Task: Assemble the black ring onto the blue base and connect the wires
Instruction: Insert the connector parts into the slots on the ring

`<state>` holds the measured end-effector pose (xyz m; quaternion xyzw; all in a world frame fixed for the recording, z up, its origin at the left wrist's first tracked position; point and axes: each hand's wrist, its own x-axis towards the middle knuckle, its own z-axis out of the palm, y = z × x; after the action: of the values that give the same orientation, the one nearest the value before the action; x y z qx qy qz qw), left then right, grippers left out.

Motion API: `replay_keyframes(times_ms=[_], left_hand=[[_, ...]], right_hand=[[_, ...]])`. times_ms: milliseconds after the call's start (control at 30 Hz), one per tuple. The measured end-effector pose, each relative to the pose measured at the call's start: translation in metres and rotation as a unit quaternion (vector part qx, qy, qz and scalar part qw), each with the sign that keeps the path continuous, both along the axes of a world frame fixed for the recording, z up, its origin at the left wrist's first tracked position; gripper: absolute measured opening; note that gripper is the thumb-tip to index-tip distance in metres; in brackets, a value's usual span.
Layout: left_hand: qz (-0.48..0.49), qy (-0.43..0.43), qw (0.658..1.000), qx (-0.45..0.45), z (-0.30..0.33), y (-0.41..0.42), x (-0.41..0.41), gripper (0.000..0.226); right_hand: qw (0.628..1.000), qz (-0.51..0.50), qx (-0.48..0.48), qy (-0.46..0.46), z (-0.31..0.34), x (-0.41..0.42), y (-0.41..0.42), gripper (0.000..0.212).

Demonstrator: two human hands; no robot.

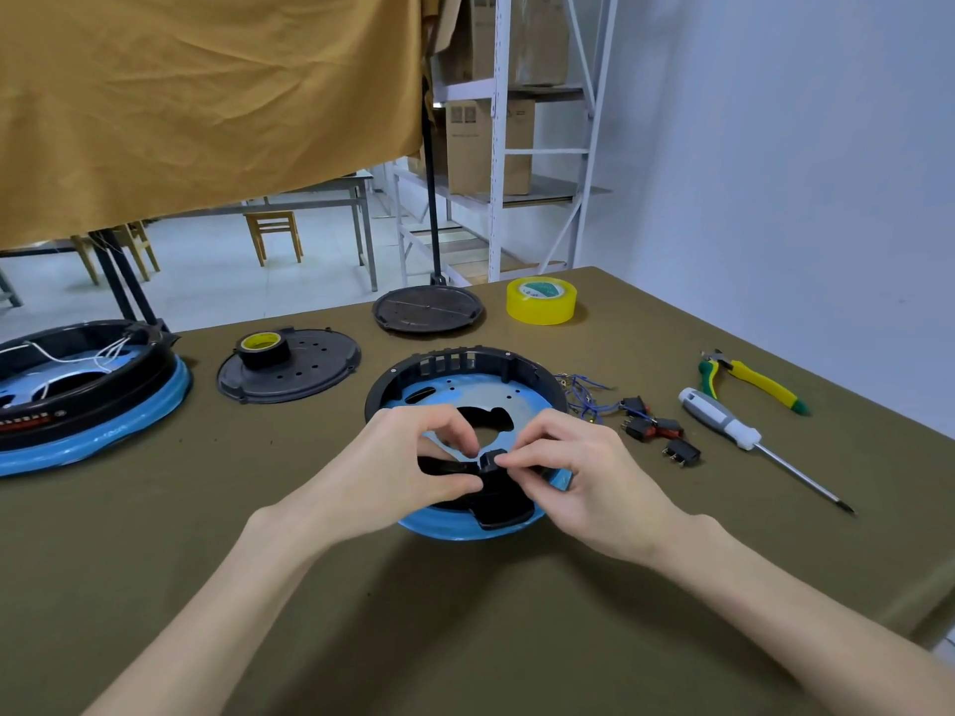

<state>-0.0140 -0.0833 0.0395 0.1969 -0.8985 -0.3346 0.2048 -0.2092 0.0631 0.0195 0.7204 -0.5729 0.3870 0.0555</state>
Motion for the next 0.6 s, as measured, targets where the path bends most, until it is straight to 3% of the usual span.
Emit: replay_keyframes(times_ms=[233,600], left_hand=[[0.008,-0.004,1.0,-0.023,-0.0028,0.0032,0.0,0.022],[-0.018,-0.06,0.998,-0.016,0.001,-0.001,0.0028,0.045]], right_hand=[[1.0,-0.016,-0.001,0.004,-0.0051,0.0037,-0.0005,0.015],[0.999,-0.018,-0.029,-0.003,-0.0062,0.0027,-0.0031,0.011]])
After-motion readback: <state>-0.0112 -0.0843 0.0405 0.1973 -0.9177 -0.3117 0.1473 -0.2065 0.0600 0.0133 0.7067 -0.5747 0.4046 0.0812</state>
